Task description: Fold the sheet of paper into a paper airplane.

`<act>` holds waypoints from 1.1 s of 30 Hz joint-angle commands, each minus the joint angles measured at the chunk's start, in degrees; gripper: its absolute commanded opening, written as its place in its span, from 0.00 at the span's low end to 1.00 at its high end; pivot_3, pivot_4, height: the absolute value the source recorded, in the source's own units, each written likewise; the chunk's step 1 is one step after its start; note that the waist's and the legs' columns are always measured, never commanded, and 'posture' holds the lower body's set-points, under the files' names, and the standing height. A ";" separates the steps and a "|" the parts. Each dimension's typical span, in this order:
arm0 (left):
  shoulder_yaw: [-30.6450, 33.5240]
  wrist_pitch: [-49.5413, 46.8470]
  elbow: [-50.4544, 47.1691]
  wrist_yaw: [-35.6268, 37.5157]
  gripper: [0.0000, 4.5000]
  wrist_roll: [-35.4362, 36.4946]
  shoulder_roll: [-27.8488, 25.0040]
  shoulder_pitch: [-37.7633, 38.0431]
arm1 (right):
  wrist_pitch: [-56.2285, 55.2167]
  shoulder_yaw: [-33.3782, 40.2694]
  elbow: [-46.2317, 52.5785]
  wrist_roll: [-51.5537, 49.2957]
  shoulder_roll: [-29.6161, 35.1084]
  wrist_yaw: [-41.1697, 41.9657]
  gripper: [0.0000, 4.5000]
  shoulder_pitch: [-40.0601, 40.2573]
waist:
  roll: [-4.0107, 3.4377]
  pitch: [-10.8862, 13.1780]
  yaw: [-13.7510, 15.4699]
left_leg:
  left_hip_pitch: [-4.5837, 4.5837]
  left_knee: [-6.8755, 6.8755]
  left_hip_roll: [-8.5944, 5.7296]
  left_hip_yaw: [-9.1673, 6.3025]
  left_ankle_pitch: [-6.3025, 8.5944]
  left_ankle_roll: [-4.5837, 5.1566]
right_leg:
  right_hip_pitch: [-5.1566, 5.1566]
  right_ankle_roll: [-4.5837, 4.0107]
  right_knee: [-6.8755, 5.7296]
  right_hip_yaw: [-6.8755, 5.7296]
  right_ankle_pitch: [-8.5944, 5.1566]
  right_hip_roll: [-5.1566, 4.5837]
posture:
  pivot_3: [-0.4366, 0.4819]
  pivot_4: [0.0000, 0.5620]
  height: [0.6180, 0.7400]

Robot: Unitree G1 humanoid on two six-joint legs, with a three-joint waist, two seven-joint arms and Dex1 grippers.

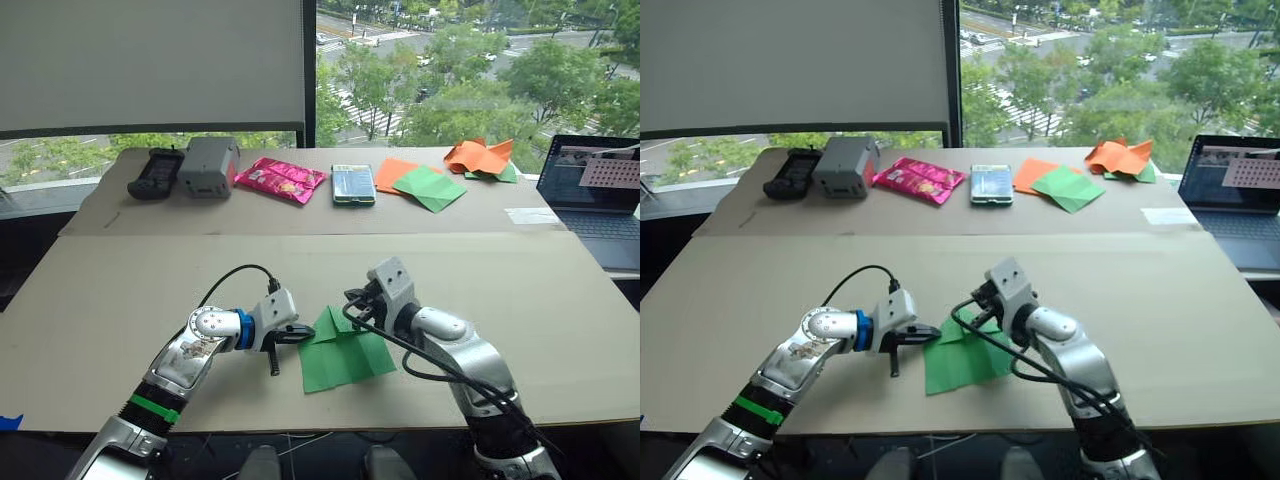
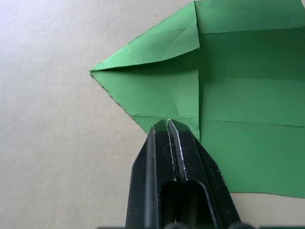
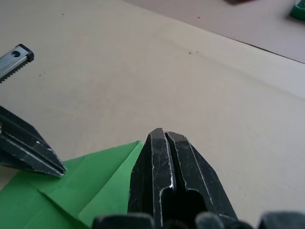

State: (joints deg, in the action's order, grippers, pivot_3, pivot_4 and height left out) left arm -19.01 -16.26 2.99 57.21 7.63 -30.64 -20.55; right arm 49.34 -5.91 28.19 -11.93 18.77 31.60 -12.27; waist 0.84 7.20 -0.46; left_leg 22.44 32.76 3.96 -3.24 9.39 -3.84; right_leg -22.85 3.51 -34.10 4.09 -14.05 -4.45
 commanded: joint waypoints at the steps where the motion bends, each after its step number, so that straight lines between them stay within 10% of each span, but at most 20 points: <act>1: -1.96 -0.33 2.47 0.29 0.01 -2.57 -0.24 1.12 | 6.21 7.53 13.78 -10.36 4.16 5.27 0.00 6.78 | 0.00 -0.01 -0.08 | 0.00 0.00 0.00 0.00 0.00 0.00 | 0.03 0.00 0.03 0.00 0.00 -0.01 | 0.48 0.27 0.82; 8: -2.24 0.49 3.44 0.81 0.01 -3.11 0.29 0.57 | 5.67 14.39 22.39 -20.57 11.97 11.42 0.00 24.60 | 0.19 0.12 -0.38 | -0.11 0.08 -0.04 0.02 0.02 -0.03 | 0.07 -0.01 0.15 -0.03 -0.03 -0.15 | 0.48 0.27 0.82; 14: -2.41 1.15 4.45 1.38 0.01 -3.33 0.58 -0.21 | -1.42 6.48 18.34 -11.32 14.05 4.75 0.00 32.28 | 0.19 0.14 -0.68 | -0.13 0.16 -0.17 0.17 0.06 -0.10 | 0.03 -0.02 0.65 -0.66 -0.03 -0.86 | 0.48 0.27 0.82; 33: -2.22 2.05 6.10 2.51 0.01 -3.79 0.43 -1.70 | -27.09 5.94 0.76 -11.57 -4.43 -3.01 0.00 35.29 | 0.65 0.12 -0.22 | 0.03 0.04 0.05 0.12 0.09 -0.11 | 0.04 -0.02 1.05 -1.75 -0.03 -1.33 | 0.48 0.27 0.82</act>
State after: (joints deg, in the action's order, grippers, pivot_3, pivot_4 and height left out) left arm -19.75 -13.49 7.12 59.44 6.07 -29.61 -22.84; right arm 23.15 -0.30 29.45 -21.76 15.17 28.47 24.77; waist 1.49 7.32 -0.68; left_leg 22.47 32.78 4.02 -3.13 9.48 -3.95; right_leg -22.81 3.49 -33.05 2.33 -14.07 -5.78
